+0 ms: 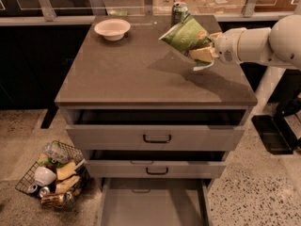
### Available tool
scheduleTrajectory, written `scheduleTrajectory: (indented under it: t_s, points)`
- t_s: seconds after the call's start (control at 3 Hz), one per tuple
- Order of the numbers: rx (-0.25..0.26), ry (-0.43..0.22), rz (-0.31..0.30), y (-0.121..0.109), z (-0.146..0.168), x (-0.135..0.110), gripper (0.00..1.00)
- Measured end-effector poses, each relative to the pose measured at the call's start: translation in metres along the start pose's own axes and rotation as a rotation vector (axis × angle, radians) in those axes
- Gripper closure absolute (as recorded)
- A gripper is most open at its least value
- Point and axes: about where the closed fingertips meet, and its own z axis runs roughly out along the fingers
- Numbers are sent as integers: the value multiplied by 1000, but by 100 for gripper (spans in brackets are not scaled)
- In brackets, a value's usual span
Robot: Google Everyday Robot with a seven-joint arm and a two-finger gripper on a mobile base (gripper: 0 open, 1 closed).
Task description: Pick green jalapeno chip bag from bottom drawer and place on counter
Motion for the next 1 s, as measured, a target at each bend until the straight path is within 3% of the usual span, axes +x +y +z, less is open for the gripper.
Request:
scheduleTrajectory:
  t_s: [0.67,1.0]
  points:
    - [-8,-1,0,3,4,0,6]
    - [-11,-1,0,4,6,-1,0]
